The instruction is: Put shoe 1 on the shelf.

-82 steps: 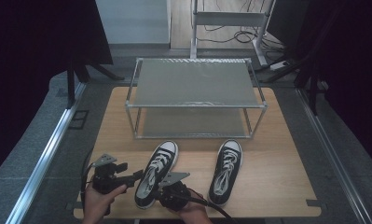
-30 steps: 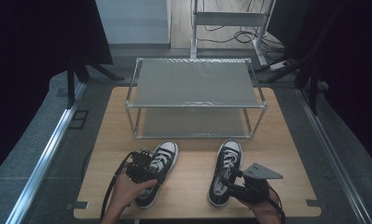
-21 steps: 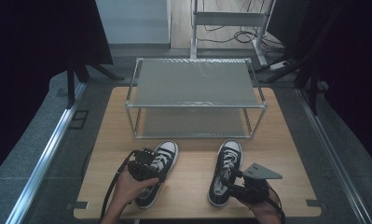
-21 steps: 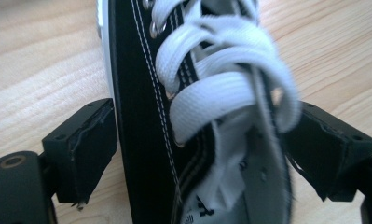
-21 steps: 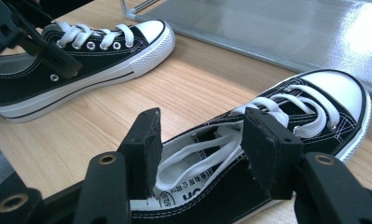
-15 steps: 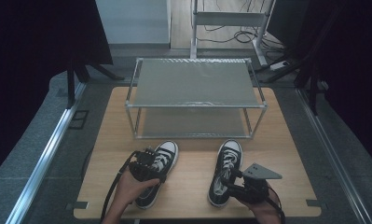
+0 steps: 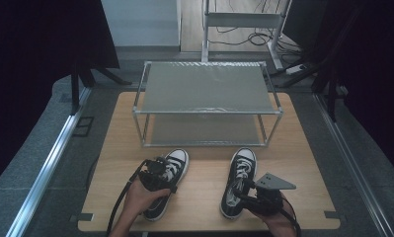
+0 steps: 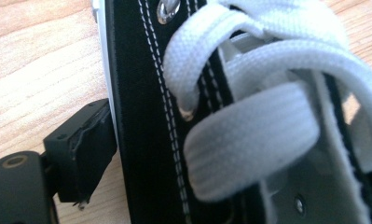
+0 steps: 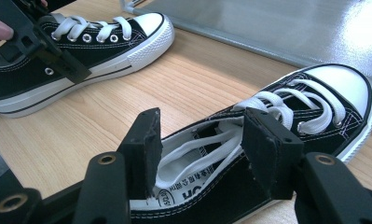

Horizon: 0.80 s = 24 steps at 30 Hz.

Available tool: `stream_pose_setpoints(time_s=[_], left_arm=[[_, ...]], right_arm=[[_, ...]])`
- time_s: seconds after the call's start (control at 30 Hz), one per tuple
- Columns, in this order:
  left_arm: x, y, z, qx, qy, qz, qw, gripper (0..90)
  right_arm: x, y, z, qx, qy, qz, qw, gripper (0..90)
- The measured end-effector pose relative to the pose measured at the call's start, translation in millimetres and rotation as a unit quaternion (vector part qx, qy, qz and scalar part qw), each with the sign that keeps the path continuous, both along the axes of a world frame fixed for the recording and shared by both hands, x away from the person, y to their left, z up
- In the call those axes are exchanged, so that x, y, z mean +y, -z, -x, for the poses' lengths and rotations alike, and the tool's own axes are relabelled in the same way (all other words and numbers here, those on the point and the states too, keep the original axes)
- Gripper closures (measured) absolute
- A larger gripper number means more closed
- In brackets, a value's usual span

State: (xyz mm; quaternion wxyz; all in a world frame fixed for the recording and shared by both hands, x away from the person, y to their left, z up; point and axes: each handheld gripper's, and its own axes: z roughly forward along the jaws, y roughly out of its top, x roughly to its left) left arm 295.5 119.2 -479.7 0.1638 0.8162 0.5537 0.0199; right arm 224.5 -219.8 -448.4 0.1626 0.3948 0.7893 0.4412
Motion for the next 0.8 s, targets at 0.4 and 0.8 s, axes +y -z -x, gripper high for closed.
stream_pose_setpoints(time_s=[0.4,0.8], left_arm=[[17.0,-11.1,8.3,-0.019,0.024,0.071,0.9970,15.4],[20.3,-47.8,17.2,-0.070,0.042,0.102,0.9914,15.4]], right_arm=[[-6.5,2.2,-1.8,0.003,0.010,-0.003,0.9999,47.2],[-7.6,2.6,-1.9,0.002,0.014,-0.003,0.9999,47.3]])
